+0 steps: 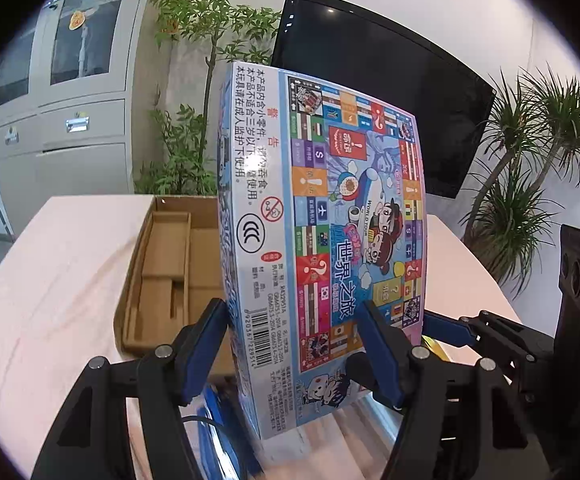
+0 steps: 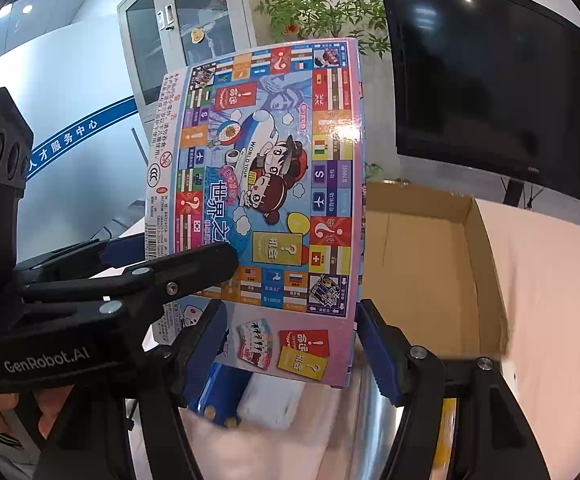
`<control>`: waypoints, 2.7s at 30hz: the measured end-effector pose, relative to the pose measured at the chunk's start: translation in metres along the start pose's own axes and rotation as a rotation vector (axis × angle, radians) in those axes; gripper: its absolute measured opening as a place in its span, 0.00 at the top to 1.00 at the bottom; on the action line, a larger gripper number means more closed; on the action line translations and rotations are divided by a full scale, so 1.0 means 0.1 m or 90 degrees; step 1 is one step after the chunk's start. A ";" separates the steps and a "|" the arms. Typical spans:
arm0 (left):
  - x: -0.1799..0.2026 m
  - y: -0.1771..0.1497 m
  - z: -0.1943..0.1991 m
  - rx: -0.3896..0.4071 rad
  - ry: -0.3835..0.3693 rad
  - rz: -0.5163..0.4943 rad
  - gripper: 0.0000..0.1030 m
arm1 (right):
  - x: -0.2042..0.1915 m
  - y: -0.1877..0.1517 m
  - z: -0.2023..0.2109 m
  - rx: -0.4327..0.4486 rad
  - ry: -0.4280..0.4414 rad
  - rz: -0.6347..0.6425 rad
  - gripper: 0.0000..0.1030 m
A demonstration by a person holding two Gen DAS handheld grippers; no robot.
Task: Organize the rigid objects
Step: 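Lower the board-game box flat into the cardboard box and open both grippers, then grasp the silver metal can with both grippers and lift it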
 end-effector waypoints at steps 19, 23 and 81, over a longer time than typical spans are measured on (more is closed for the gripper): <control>-0.61 -0.27 -1.64 -0.211 0.030 0.031 0.36 | 0.53 0.33 -2.02 -0.208 0.022 -0.089 0.37; -0.67 -0.55 -1.78 -0.274 0.060 0.035 0.36 | 0.54 0.14 -2.44 -0.302 0.037 -0.115 0.37; 0.56 -2.15 -0.86 -0.304 -0.302 0.259 0.07 | 0.89 -1.62 -0.22 -0.344 0.119 -0.119 0.19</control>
Point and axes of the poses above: each gripper's, at about its wrist camera, not at the fingertips, and z roughly against the way its jaws point, x to its right, y to its top, the point moved 4 cm from there along -z, roughly the way its jaws point, and after that the axes turned 10 degrees about -z, right-handed, at the moved point
